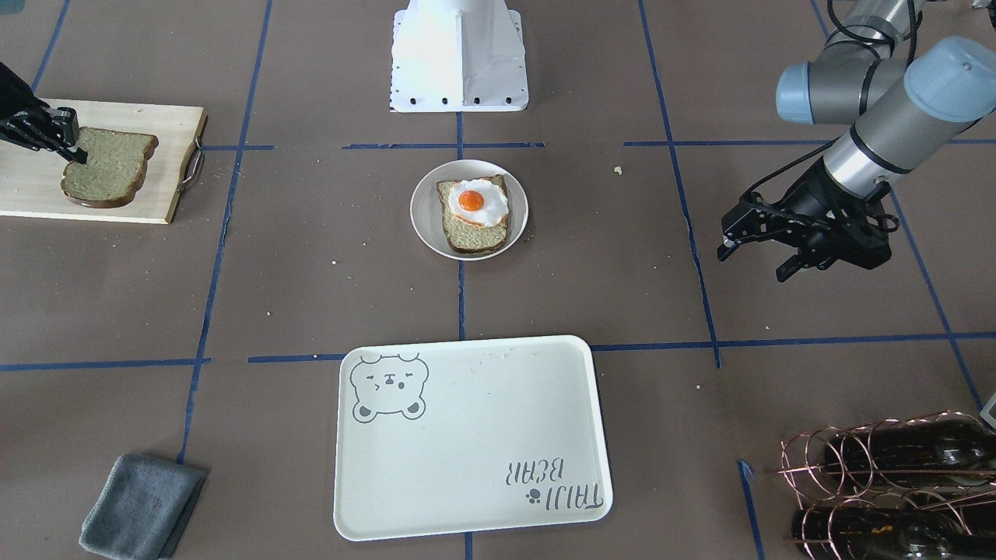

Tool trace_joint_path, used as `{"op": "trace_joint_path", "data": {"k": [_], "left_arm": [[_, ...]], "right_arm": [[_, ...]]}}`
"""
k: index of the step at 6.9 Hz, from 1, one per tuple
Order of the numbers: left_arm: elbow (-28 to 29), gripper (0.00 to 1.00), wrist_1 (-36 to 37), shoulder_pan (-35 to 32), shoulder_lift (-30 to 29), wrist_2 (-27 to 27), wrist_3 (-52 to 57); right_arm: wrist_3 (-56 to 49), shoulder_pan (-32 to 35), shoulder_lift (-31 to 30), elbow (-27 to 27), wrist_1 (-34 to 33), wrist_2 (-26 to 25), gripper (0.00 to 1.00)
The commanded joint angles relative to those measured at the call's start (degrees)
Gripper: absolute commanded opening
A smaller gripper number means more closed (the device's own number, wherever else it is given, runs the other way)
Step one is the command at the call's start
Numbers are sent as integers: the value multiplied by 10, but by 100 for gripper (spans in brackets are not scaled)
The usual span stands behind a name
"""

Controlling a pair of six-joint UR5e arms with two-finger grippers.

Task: Make sandwich and place on tray
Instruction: 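Grasp the bread slice with the right gripper and lift it toward the plate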

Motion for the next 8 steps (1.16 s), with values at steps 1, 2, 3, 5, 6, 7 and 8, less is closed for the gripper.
{"op": "trace_joint_path", "data": {"k": [1, 2, 3, 5, 6, 7, 8], "left_arm": [[5, 100, 0, 1, -2, -1, -1], [5, 100, 0, 1, -1, -2, -1], [6, 100, -1, 1, -1, -2, -1], [8, 100, -2, 1, -2, -2, -2], [8, 100, -2, 1, -1, -2, -1], [9, 100, -2, 1, -1, -2, -1], [9, 100, -2, 1, -1, -2, -1]], "right_arm": [[57, 9, 105, 11, -10, 30, 0], [110, 7, 191, 13, -62, 37, 0], [139, -15, 267, 14, -138, 39, 0], [168, -109, 427, 10, -304, -25, 0], [168, -157, 495, 4, -380, -78, 0], [169, -195, 548, -26, -417, -124, 0], [169, -227, 563, -52, -418, -159, 0]]}}
